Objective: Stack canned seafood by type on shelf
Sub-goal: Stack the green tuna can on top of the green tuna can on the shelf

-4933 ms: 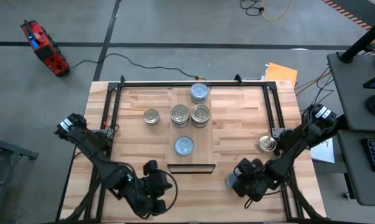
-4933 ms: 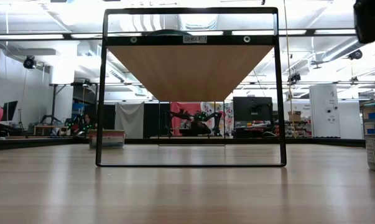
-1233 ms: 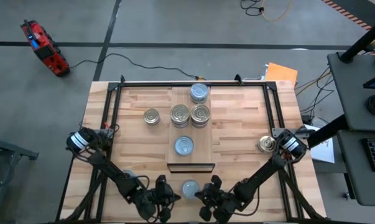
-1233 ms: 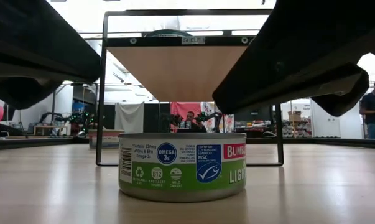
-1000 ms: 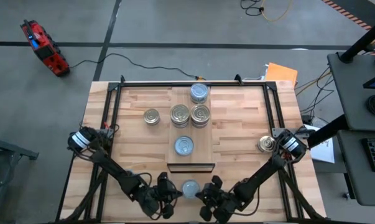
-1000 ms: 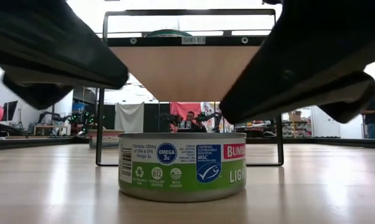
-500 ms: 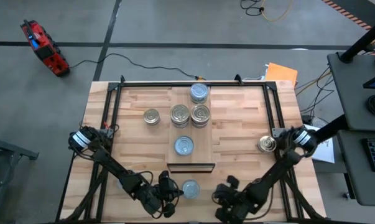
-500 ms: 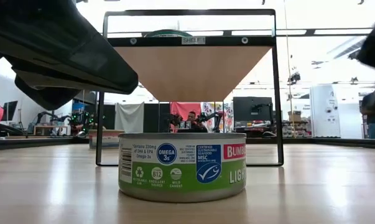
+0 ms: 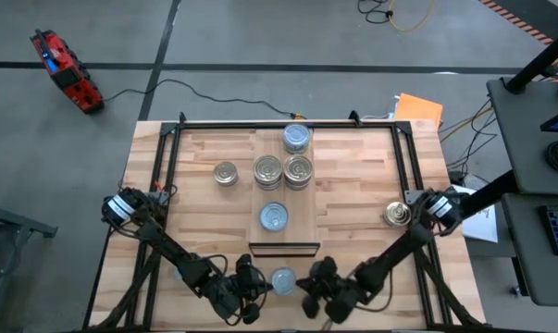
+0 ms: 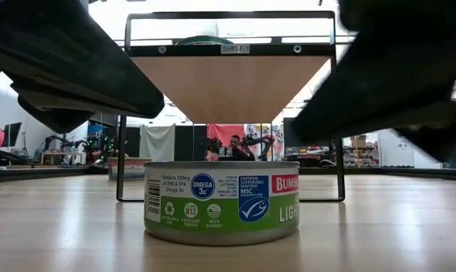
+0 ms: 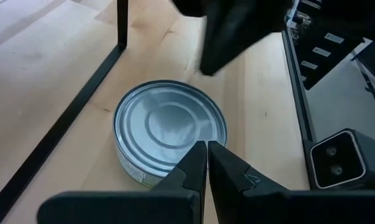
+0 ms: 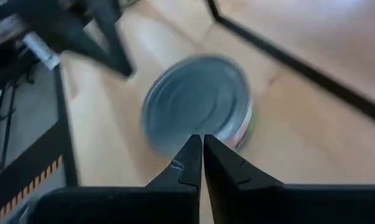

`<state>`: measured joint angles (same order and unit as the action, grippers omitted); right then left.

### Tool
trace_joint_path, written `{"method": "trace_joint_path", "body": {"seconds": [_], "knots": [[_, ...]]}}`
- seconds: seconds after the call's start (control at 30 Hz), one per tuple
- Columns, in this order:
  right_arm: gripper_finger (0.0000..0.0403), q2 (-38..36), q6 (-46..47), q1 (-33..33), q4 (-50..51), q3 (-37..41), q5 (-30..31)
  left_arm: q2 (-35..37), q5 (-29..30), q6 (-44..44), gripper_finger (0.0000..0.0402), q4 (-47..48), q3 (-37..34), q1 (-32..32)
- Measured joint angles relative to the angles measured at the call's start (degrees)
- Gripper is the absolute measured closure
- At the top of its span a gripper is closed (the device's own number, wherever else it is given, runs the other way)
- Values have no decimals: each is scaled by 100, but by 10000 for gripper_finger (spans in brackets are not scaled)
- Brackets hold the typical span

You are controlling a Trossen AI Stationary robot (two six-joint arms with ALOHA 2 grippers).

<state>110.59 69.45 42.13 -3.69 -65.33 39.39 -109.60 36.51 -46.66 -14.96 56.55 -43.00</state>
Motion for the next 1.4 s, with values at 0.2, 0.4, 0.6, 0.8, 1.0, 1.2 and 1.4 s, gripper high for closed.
{"method": "trace_joint_path", "body": {"seconds": [0.2, 0.4, 0.6, 0.8, 1.0, 1.2, 1.4], "knots": [[394, 4, 5, -349, -10, -122, -222, -2, 2, 14, 401, 57, 0, 0], [394, 93, 44, -406, -1, -150, -235, -2, 0, 13, 402, 94, 0, -3], [394, 146, 39, -341, -5, -150, -351, -2, -114, -106, 401, 85, 0, -121], [394, 322, 260, -311, -116, -159, -309, -2, -130, -207, 401, 82, 0, -201], [394, 347, 156, -189, -148, -206, -444, -2, -164, -227, 401, 57, 0, -262], [394, 345, 169, -111, -111, -276, -669, -2, -150, -185, 401, 57, 0, -254], [394, 343, 189, -111, -73, -337, -686, -2, -147, -185, 401, 45, 0, -258]]}}
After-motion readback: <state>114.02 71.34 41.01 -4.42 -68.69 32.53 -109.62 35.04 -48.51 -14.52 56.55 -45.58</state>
